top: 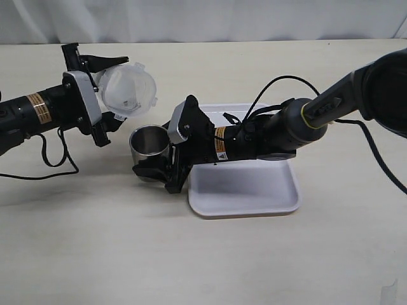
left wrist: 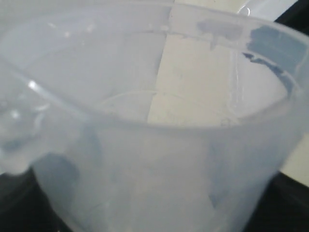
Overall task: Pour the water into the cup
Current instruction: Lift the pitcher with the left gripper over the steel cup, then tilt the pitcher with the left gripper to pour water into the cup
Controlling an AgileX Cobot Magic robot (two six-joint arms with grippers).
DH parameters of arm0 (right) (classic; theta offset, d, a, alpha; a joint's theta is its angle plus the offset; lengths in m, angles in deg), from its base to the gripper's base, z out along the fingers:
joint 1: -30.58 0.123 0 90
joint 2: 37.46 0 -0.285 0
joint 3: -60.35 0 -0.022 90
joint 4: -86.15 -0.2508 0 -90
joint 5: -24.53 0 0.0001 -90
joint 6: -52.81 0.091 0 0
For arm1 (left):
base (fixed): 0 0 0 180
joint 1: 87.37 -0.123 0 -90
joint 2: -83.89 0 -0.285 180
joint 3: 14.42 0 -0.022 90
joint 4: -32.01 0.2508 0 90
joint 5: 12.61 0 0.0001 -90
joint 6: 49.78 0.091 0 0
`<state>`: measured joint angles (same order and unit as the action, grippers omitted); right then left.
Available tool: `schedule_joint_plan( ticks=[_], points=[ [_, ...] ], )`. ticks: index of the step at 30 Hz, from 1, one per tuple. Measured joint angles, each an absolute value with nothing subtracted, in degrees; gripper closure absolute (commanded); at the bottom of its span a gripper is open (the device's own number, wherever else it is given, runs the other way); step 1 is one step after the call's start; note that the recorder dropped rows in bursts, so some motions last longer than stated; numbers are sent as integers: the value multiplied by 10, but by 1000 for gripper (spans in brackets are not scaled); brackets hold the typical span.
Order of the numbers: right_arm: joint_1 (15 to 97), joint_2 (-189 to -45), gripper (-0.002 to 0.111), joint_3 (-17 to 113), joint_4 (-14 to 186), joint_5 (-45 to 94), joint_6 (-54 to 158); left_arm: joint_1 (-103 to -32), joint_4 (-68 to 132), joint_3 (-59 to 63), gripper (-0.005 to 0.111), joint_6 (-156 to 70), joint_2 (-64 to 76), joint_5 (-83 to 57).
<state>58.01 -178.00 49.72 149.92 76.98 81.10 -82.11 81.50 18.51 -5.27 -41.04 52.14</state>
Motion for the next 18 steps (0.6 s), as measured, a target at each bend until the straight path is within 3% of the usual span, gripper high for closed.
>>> schedule_joint_plan(
  ticks=[18],
  points=[
    [580,-1780,104,497,1499,770,811,-821,813,185,107,98,-410,524]
  ],
)
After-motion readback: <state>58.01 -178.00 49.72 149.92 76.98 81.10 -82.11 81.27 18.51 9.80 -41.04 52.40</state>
